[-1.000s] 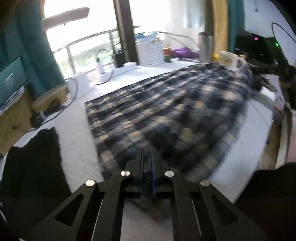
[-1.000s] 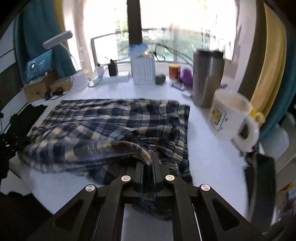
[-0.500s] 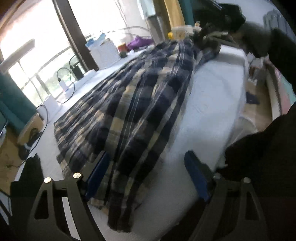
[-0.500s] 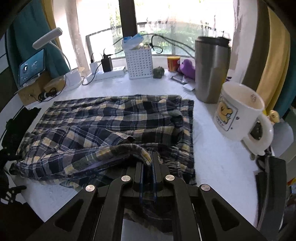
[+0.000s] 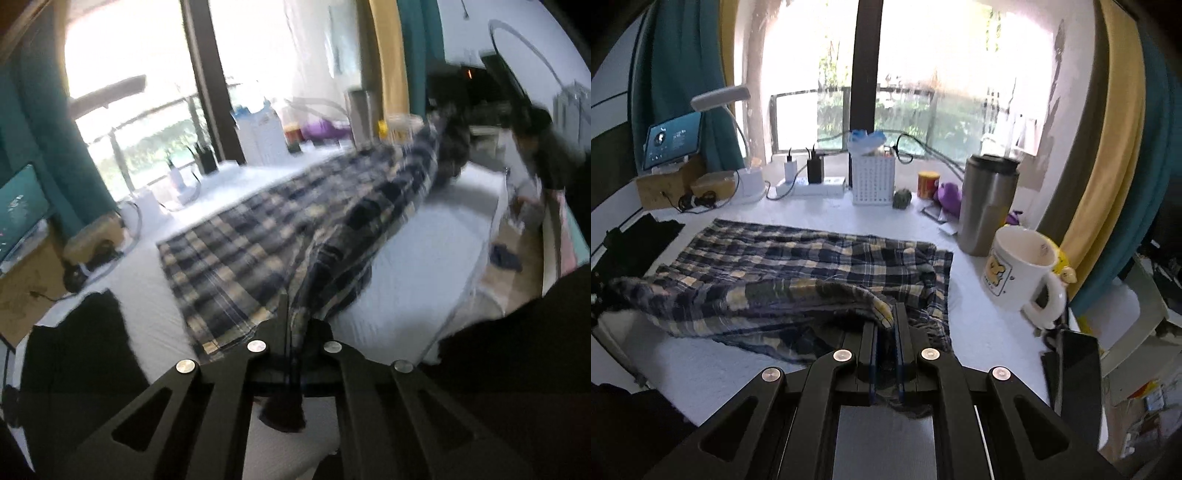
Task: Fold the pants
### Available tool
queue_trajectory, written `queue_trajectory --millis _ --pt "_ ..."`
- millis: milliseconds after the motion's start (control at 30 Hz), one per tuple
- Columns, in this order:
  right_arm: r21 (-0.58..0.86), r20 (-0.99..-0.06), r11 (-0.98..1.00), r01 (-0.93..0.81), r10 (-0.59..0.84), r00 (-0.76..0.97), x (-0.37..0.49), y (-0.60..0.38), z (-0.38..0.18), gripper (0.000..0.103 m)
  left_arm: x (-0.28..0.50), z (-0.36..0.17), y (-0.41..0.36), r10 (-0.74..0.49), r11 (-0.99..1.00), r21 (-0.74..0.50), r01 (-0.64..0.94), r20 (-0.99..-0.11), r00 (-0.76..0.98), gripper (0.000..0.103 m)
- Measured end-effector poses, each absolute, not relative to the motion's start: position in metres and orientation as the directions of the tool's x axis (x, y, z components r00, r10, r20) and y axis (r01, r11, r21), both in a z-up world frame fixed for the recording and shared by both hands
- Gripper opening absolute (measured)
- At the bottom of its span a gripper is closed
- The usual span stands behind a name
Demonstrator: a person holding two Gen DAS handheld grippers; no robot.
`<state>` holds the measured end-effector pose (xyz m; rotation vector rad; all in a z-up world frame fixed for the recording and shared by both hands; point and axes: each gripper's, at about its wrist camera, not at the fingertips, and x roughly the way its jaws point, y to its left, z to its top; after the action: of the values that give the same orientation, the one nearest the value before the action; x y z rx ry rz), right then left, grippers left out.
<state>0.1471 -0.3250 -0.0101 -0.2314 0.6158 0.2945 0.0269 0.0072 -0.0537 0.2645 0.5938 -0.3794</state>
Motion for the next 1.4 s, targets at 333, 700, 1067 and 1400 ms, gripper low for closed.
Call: queue_trajectory --millis 333,700,1067,1400 --pt "-0.122 -0.491 0.940 -0.319 0.223 0.842 0.105 -0.332 0.023 0.007 0.009 0.013 0.020 -0.326 0.907 0.101 0.408 -0.446 0.834 0.001" --pt "-0.167 -0.416 0.938 -0.305 0.214 0.884 0.057 -0.334 0.045 0.007 -0.022 0.061 0.026 -0.359 0.902 0.108 0.418 -0.349 0.866 0.002" --pt "-0.184 -0.358 0.945 -0.272 0.193 0.913 0.028 -0.341 0.056 0.007 -0.036 0.078 0.025 -0.424 0.879 0.084 0.469 -0.314 0.850 0.002" --pt "-0.189 -0.376 0.937 -0.293 0.207 0.903 0.059 -0.332 0.053 0.007 -0.011 0.066 0.031 -0.407 0.888 0.059 0.456 -0.358 0.840 0.001"
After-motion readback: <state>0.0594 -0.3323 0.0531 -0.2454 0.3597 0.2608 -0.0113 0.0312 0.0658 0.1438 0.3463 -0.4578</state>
